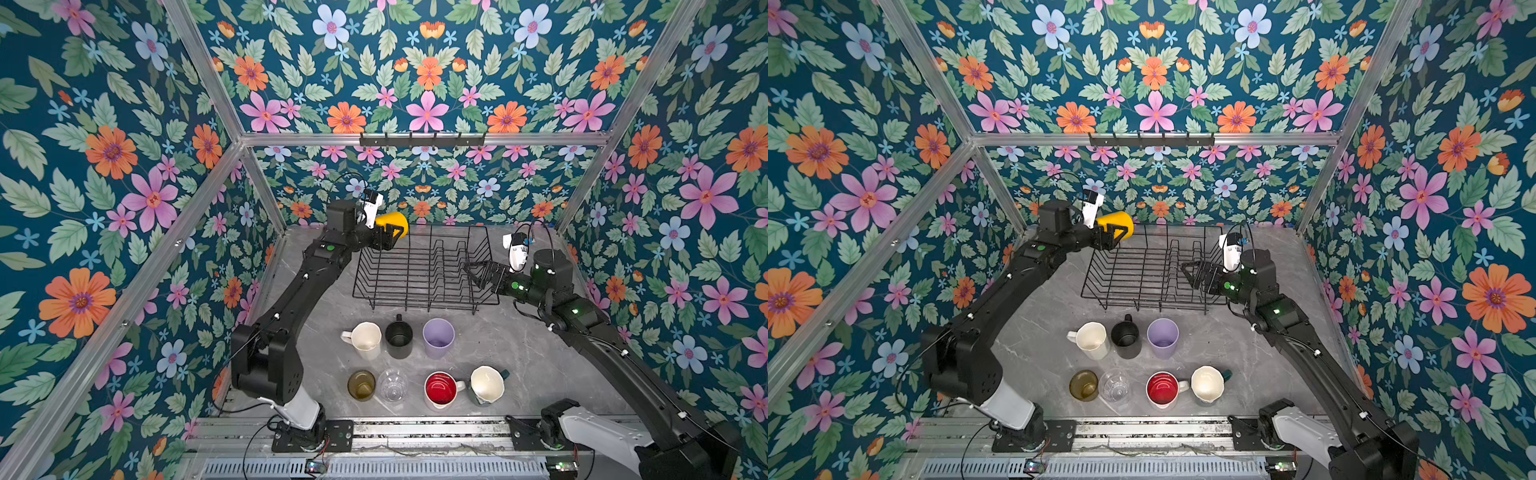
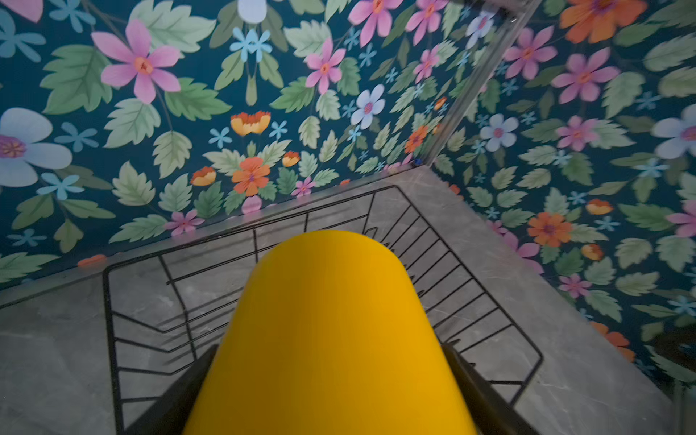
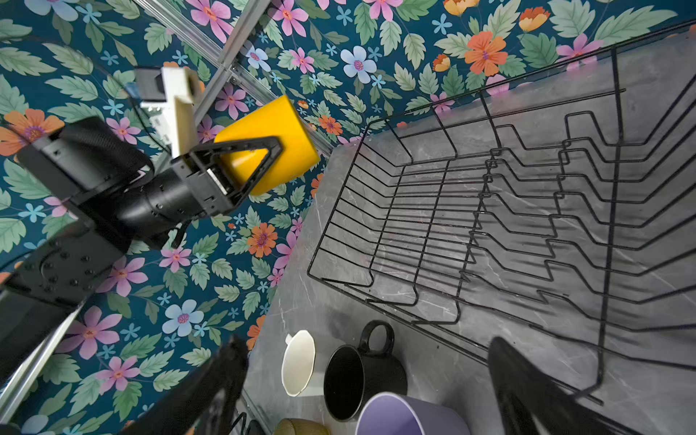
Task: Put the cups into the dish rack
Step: 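Release the mug from the right gripper and withdraw it while the left gripper holds it, then lower the yellow mug with the left gripper into the rack's far corner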
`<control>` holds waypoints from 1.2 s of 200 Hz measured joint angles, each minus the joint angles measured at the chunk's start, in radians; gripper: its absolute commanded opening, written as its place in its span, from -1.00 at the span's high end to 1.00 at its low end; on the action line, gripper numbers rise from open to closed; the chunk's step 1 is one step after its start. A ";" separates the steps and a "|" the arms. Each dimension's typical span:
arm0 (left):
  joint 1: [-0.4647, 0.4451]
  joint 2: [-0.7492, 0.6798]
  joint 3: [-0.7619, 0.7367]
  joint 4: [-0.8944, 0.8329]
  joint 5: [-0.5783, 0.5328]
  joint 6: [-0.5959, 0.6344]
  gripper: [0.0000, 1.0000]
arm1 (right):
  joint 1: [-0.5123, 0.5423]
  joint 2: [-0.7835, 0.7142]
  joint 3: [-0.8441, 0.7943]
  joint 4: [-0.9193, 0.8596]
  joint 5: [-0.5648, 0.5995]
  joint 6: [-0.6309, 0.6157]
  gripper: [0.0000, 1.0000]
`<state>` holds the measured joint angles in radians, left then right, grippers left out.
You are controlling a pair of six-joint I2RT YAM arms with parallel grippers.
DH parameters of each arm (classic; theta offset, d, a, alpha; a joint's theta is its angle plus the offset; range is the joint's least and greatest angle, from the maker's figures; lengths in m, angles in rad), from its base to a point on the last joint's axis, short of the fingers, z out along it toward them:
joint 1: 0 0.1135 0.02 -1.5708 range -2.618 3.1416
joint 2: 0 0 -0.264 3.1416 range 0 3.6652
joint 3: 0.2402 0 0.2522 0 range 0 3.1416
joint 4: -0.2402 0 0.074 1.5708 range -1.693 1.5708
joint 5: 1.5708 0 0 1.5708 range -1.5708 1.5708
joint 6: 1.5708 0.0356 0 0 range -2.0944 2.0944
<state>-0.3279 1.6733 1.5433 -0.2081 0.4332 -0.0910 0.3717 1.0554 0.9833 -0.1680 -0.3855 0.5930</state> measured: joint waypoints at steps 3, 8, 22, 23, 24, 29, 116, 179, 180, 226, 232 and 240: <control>-0.002 0.018 0.021 -0.019 -0.011 0.006 1.00 | 0.000 -0.002 -0.002 0.000 0.000 -0.002 -0.98; -0.004 0.044 0.055 -0.046 -0.031 0.016 1.00 | 0.000 -0.005 -0.005 0.000 0.001 -0.003 -0.97; -0.009 0.124 0.139 -0.105 -0.096 0.027 1.00 | 0.000 -0.016 -0.014 -0.007 0.006 -0.019 -0.97; -0.010 0.133 0.148 -0.110 -0.102 0.028 1.00 | 0.000 -0.017 -0.014 -0.008 0.006 -0.020 -0.97; -0.010 0.137 0.152 -0.113 -0.105 0.029 1.00 | 0.000 -0.018 -0.015 -0.011 0.008 -0.021 -0.98; -0.012 0.163 0.179 -0.131 -0.124 0.034 1.00 | 0.000 -0.023 -0.017 -0.018 0.012 -0.025 -0.98; -0.068 0.573 0.652 -0.428 -0.364 0.097 1.00 | 0.000 -0.116 -0.086 -0.118 0.031 -0.065 -0.97; -0.065 0.661 0.688 -0.507 -0.434 0.111 1.00 | 0.000 -0.121 -0.120 -0.118 0.007 -0.050 -0.96; -0.065 0.662 0.688 -0.507 -0.434 0.111 1.00 | 0.000 -0.121 -0.120 -0.118 0.006 -0.050 -0.96; -0.071 0.704 0.703 -0.507 -0.469 0.123 1.00 | 0.000 -0.113 -0.129 -0.113 -0.016 -0.035 -0.96; -0.071 0.710 0.706 -0.507 -0.473 0.123 1.00 | 0.000 -0.113 -0.130 -0.111 -0.020 -0.035 -0.95; -0.071 0.717 0.711 -0.508 -0.480 0.124 1.00 | 0.000 -0.112 -0.131 -0.108 -0.023 -0.032 -0.95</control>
<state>-0.3988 2.3901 2.2543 -0.7158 -0.0467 0.0330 0.3714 0.9432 0.8524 -0.2764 -0.4088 0.5610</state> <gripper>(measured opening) 0.830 0.979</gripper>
